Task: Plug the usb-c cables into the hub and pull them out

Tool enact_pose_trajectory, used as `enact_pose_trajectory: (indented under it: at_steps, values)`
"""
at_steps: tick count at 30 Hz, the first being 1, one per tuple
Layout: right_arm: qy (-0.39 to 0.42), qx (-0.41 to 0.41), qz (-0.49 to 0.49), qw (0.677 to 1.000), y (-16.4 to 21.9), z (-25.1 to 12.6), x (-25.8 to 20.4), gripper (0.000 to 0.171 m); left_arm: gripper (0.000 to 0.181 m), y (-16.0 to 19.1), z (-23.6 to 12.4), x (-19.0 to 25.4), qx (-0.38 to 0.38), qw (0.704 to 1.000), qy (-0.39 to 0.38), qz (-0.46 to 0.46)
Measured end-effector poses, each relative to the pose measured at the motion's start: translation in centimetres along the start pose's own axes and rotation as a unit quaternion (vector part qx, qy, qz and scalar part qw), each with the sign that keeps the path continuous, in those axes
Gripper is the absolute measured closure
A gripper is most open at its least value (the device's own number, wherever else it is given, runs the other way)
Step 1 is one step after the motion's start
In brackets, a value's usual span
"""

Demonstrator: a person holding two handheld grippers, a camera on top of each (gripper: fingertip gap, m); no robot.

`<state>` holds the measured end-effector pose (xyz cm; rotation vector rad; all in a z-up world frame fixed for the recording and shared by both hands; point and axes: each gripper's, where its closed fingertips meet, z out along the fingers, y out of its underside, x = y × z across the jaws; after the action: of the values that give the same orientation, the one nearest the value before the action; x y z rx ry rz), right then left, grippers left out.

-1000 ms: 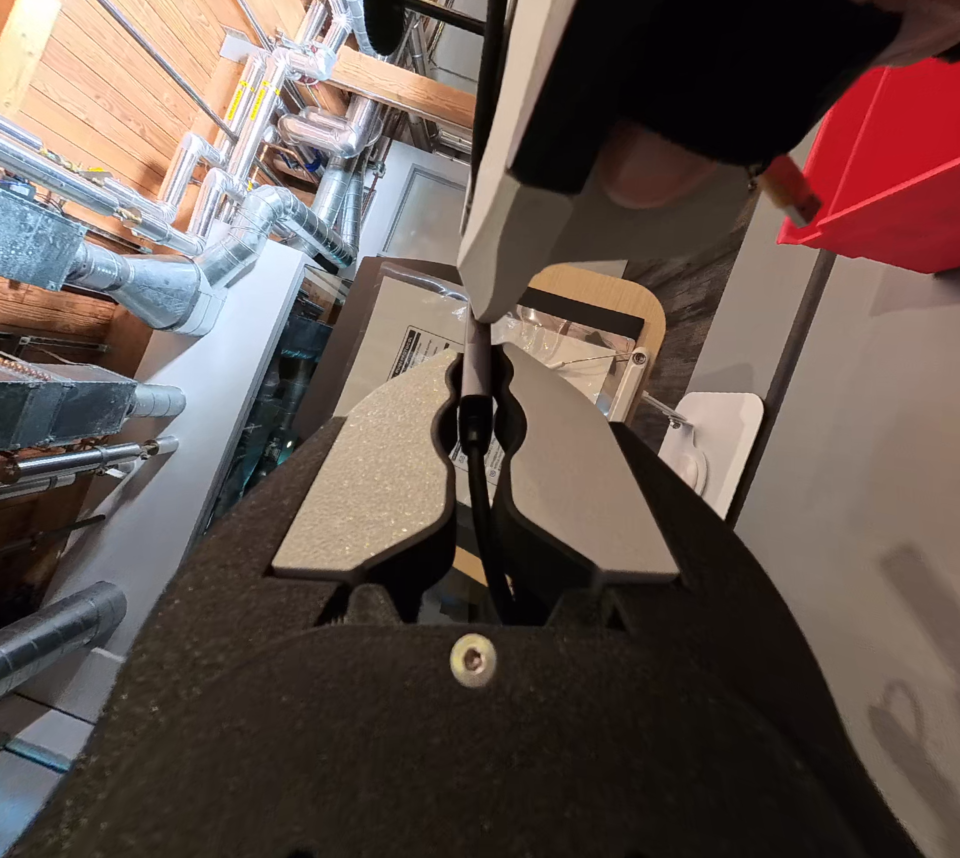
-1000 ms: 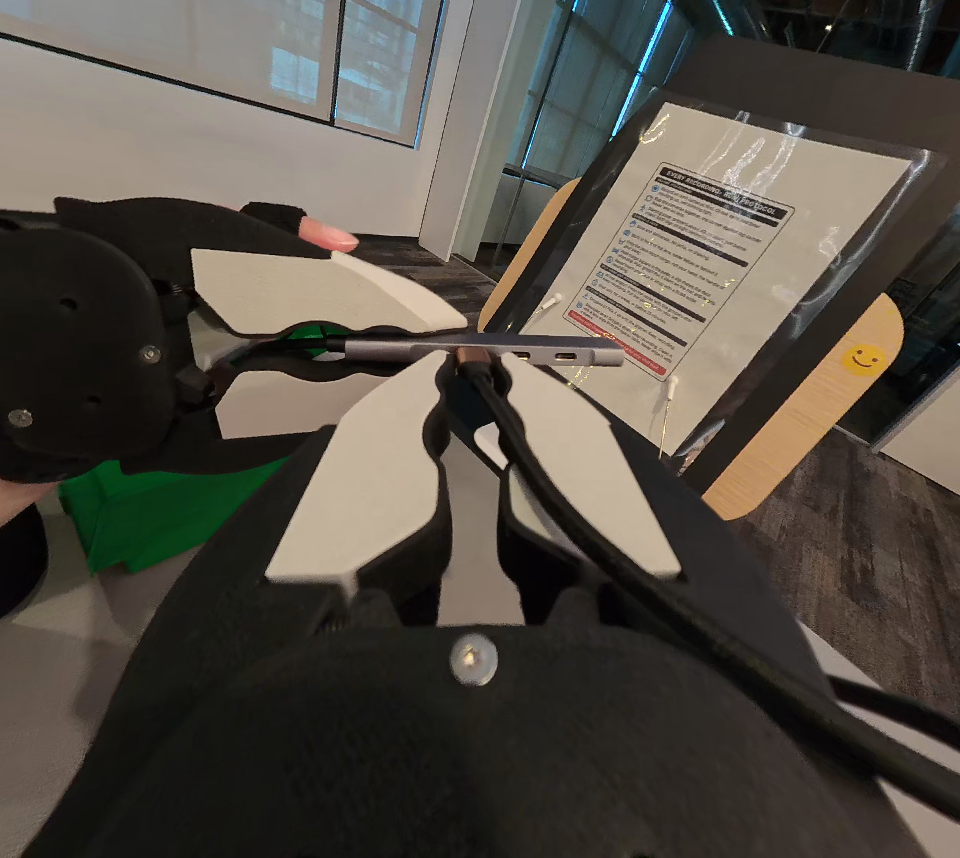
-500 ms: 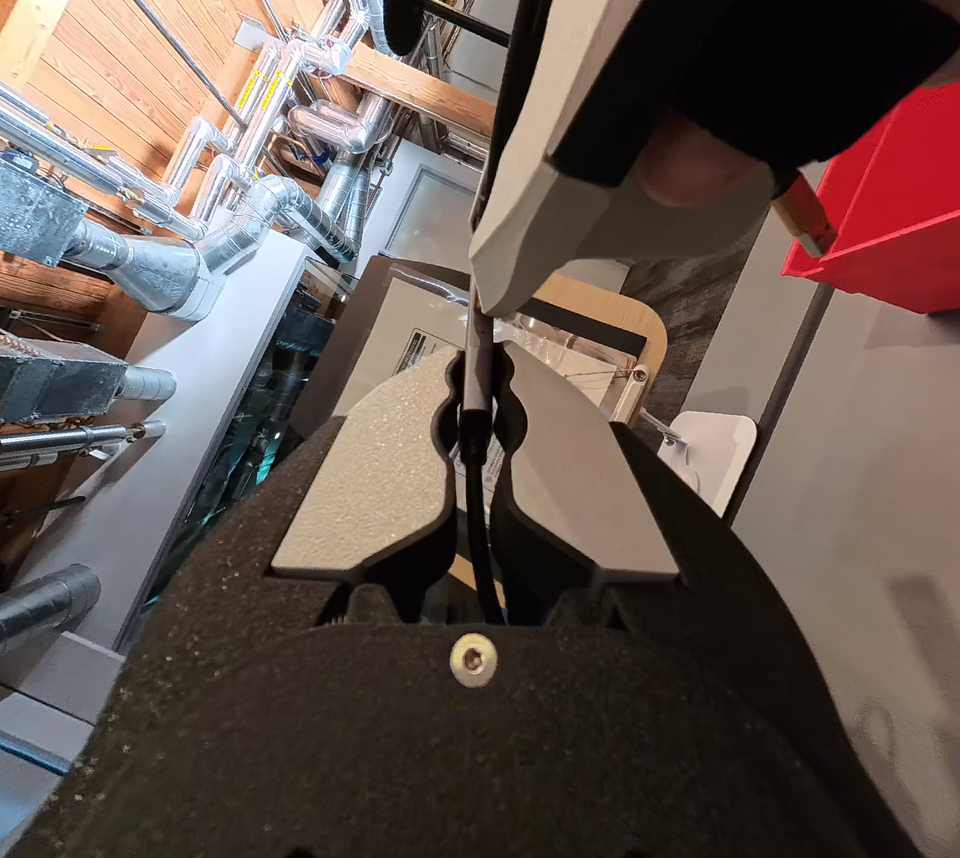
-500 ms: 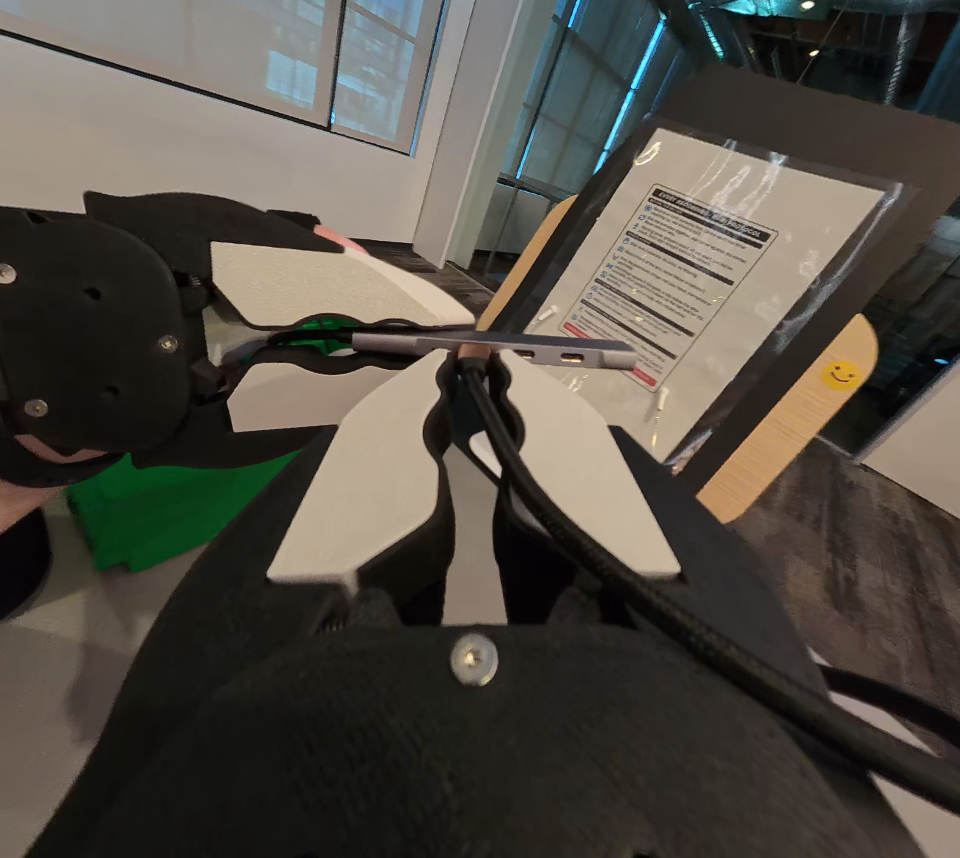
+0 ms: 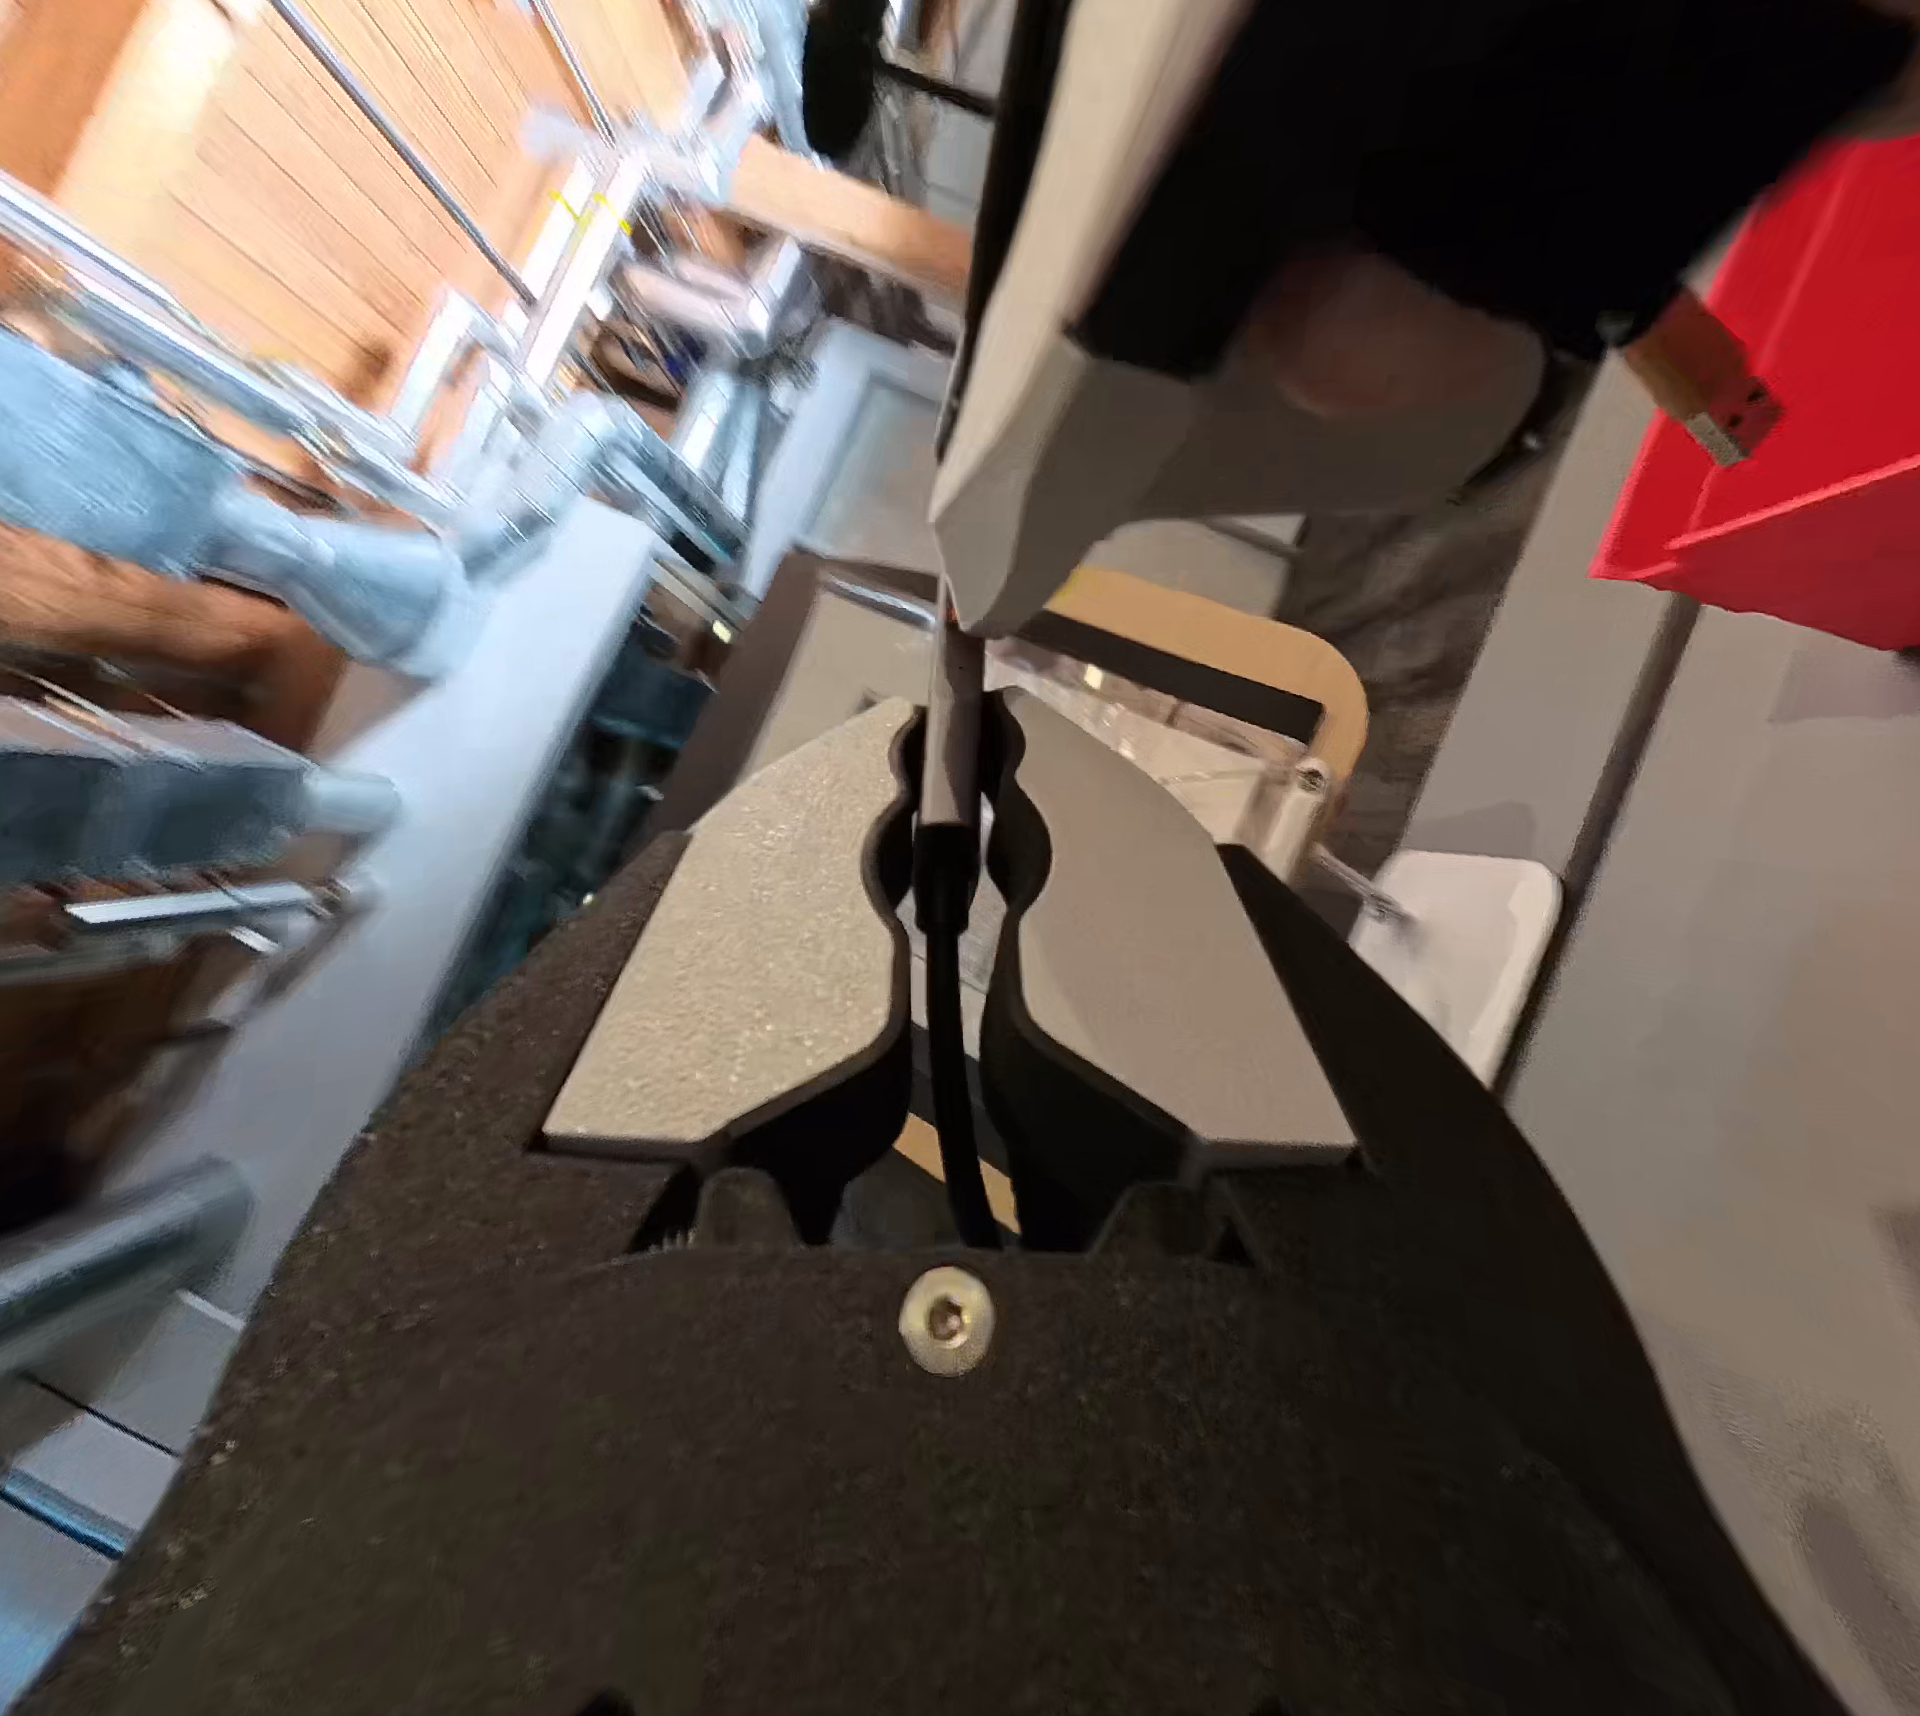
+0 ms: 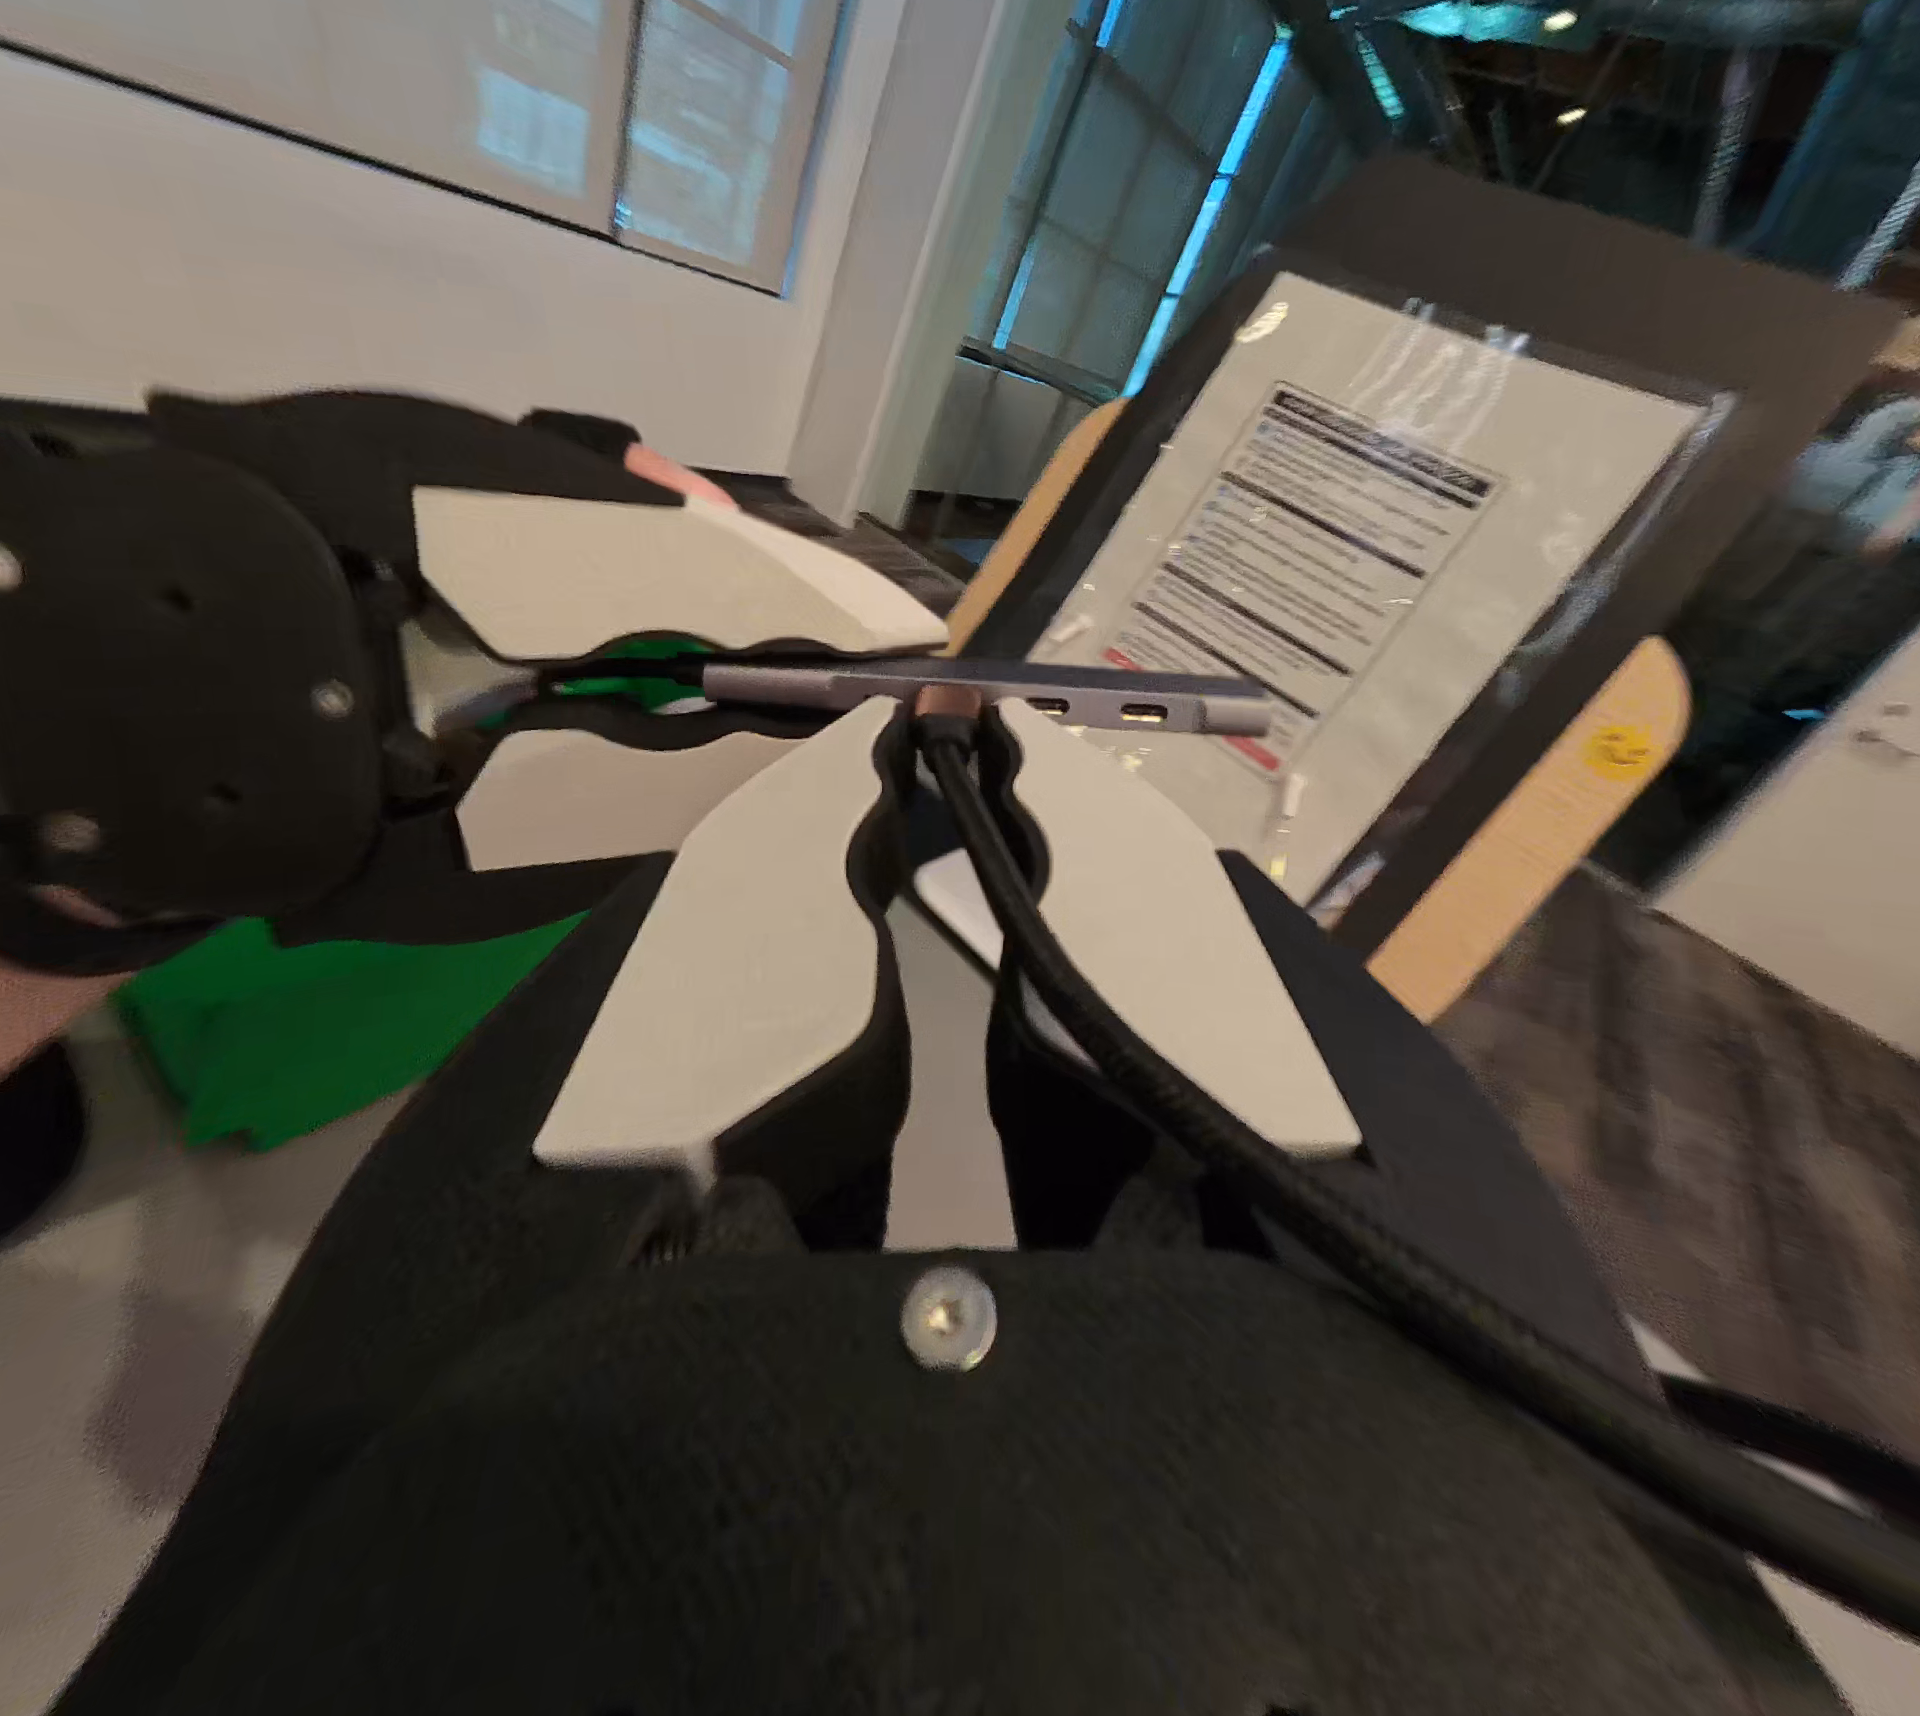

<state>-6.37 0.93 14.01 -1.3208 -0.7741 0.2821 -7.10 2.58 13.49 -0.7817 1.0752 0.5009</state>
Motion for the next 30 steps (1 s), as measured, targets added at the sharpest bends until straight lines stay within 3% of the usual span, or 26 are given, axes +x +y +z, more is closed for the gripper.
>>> enact_pose_trajectory:
  at_steps: [2, 7, 16, 21, 30]
  values:
    - [-0.033, 0.004, 0.035, 0.999, -0.5, -0.5, -0.3, 0.158, 0.173, -0.8, -0.5, -0.2, 0.039, 0.999, -0.021, 0.026]
    - [-0.080, 0.000, 0.067, 0.994, -0.3, -0.7, -0.5, 0.158, 0.166, -1.7, -0.9, -0.1, 0.076, 0.997, -0.003, -0.025]
    - [-0.097, -0.035, 0.084, 0.991, 1.3, -0.3, -0.1, 0.158, 0.172, -1.1, -0.3, 1.5, 0.051, 0.998, 0.007, 0.025]
    - [-0.088, -0.025, 0.098, 0.991, 1.4, 0.1, 0.1, 0.158, 0.172, -0.7, -0.1, 1.5, 0.029, 0.999, 0.003, 0.038]
    - [-0.020, -0.022, -0.002, 1.000, 0.6, -0.2, 0.1, 0.158, 0.172, -0.9, -0.1, 0.8, 0.018, 1.000, 0.007, 0.008]
